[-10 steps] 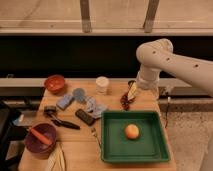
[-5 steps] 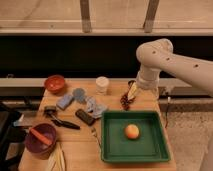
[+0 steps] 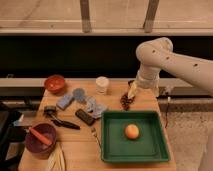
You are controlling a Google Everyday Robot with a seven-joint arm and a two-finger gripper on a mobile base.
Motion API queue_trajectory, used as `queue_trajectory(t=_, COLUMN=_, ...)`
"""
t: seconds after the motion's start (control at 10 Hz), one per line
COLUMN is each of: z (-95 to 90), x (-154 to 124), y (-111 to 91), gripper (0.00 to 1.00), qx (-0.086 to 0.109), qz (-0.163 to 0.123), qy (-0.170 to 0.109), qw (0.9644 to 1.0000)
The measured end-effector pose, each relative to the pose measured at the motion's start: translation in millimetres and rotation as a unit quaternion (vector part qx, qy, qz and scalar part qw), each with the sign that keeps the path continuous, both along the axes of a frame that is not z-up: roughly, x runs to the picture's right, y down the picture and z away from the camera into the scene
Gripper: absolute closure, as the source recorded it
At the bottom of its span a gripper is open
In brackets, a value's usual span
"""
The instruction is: Wipe table surface with sponge
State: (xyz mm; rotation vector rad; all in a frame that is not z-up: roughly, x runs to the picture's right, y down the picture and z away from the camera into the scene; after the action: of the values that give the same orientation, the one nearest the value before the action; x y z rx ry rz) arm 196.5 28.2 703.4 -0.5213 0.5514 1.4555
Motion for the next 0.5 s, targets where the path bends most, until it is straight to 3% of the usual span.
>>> queue_trajectory(t=0.3, z=11.3, x=-48, y=-23, gripper=0.2, qx=0.013, qz=-0.052, qy=-0.04, qw=0.9977)
queue_trajectory(t=0.5, z=21.0, x=-106, y=-41, gripper=0.2, qx=0.022, qz=-0.095, qy=-0.081, qw=0.992)
